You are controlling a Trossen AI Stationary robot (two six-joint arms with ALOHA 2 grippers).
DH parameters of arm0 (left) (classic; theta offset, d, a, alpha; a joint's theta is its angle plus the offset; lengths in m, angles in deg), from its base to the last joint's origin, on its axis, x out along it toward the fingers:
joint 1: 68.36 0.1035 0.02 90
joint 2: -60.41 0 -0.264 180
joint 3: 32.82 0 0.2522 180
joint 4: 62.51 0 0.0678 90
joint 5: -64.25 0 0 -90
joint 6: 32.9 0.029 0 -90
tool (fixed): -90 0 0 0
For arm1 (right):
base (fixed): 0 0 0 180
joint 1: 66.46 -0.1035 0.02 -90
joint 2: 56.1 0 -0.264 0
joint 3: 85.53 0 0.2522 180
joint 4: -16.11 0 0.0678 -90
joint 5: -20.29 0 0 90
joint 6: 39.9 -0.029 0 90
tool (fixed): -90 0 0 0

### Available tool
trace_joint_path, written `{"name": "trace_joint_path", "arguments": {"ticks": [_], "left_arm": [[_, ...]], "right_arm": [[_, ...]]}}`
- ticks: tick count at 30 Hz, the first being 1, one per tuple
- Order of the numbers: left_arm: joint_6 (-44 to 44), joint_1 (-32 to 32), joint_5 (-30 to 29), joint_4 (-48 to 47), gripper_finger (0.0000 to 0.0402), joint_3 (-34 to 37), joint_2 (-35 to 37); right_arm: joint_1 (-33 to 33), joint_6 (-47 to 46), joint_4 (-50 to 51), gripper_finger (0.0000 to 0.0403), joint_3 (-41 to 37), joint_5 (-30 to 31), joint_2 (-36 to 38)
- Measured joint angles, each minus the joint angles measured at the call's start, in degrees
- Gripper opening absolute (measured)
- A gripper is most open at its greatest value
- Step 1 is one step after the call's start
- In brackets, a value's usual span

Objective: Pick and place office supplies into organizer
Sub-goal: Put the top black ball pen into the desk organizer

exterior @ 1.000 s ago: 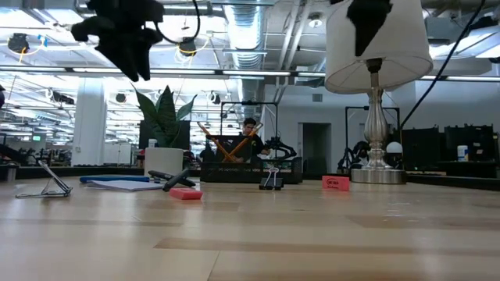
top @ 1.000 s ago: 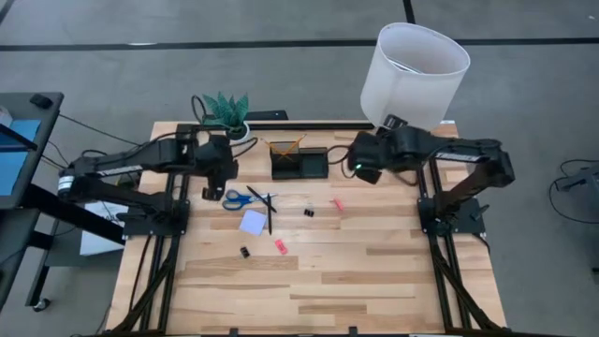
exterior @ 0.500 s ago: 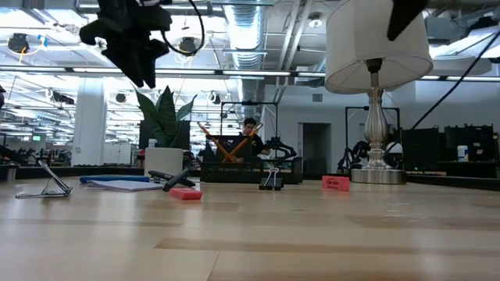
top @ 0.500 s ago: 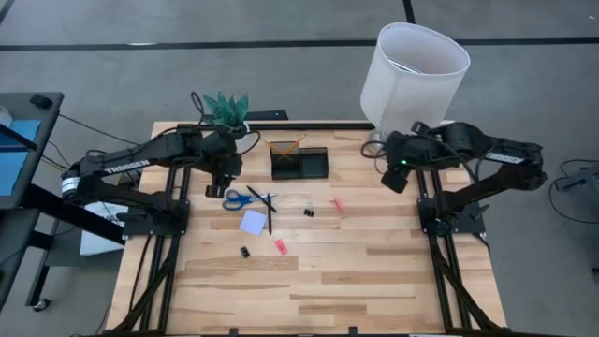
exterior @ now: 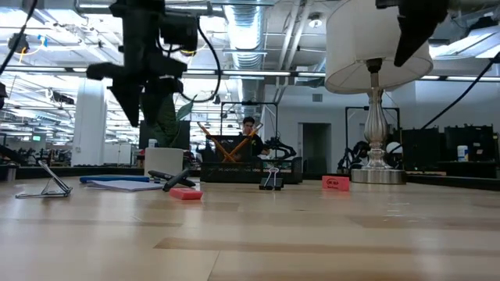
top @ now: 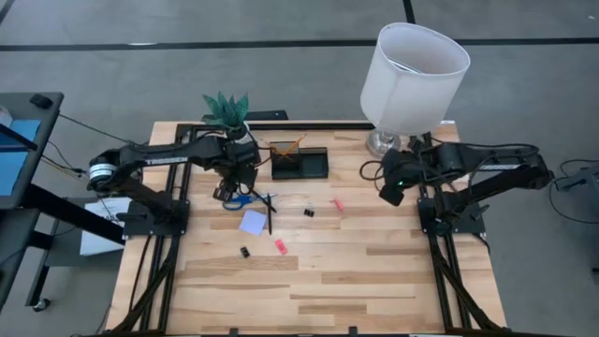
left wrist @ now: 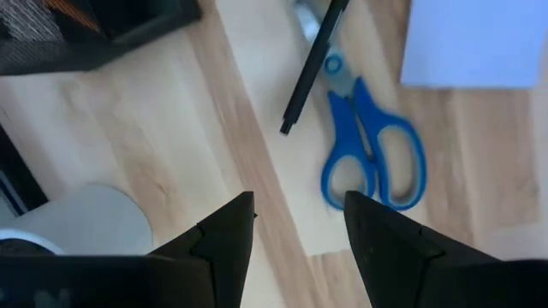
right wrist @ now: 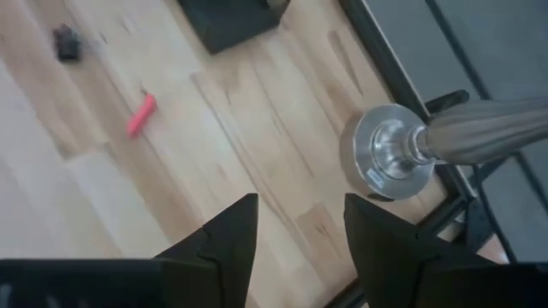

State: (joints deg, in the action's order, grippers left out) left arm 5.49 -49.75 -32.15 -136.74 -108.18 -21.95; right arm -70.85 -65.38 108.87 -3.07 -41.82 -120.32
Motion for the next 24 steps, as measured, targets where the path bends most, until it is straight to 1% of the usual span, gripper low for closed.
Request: {"name": "trace_joint_path", "arguments": {"ticks": [2,8,11,18,21,24], "left_arm": [[0.79,0.0,-0.87,0.02,0.0176,0.0,-1.07],[2.2,-0.02,-0.94,2.33,0.0176,0.0,-2.17],[3.46,-0.02,-0.97,5.2,0.0176,0.0,-2.53],[4.71,-0.02,-1.8,5.99,0.0176,0.0,-2.44],[5.32,-0.15,-1.5,5.92,0.0176,0.02,-3.4],[5.48,-0.39,-2.55,6.32,0.0176,-0.01,-5.4]], "right_arm": [[-0.33,0.01,-0.9,0.0172,-1.17,1.09,-0.62],[-0.48,0.01,-1.75,0.0173,-3.6,1.03,-1.79],[-0.48,0.01,-2.35,0.0171,-3.51,0.93,-2.3],[-0.48,0.01,-2.99,0.0175,-3.6,0.69,-2.76],[-0.48,0.01,-3.01,0.0176,-3.6,0.71,-2.66],[-0.48,0.01,-3.19,0.0175,-3.6,0.71,-2.69]]}}
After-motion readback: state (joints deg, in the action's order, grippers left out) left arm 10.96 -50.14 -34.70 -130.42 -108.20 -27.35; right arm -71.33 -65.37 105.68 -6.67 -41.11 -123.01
